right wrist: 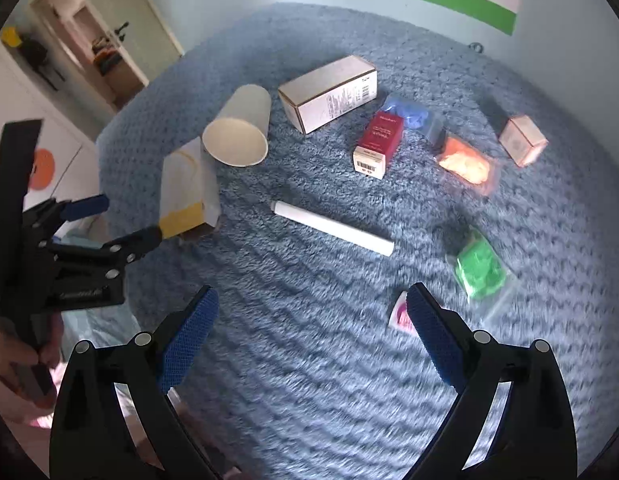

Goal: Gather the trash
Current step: 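Move both tools back over the blanket toward the remaining items, then grasp the white-and-yellow card box with the left tool while the right tool grasps the white stick, then carry both items over the teal bin and open both tools to drop them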

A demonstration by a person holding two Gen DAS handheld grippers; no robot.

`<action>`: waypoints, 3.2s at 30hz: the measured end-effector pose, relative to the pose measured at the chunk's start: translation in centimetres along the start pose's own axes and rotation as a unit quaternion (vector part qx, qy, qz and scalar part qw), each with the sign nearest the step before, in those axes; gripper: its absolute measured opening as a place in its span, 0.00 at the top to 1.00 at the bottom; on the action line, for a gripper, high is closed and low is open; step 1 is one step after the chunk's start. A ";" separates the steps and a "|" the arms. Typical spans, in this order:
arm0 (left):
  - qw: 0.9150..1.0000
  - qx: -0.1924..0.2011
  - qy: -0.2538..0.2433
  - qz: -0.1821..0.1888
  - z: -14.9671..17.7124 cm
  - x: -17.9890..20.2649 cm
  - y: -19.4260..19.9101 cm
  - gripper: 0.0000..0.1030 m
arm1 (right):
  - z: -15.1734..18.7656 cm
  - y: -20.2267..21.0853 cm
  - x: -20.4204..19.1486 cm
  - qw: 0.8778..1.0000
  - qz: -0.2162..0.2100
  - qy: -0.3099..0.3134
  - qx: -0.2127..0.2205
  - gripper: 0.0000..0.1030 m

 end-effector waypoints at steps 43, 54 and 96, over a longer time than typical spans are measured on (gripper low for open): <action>0.996 -0.072 0.048 0.008 -4.6 2.1 -10.4 0.37 | -1.5 -9.0 1.9 0.992 0.036 0.118 -0.036 0.86; 0.998 -0.045 0.037 0.009 -1.5 1.2 -6.0 0.38 | -1.4 -5.6 2.7 0.996 0.004 0.080 -0.027 0.87; 0.971 -0.075 0.221 -0.049 27.0 -22.4 0.0 0.38 | 11.7 -6.5 -35.8 0.936 -0.155 0.302 -0.100 0.87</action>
Point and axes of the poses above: each gripper's, at about its wrist camera, not at the fingertips, and y roughly against the way its jaws point, x to its right, z to its underside, the point moved 6 cm from there along -y, roughly the way its jaws point, and after that the axes turned 1 degree about -z, right-handed, at the moved point
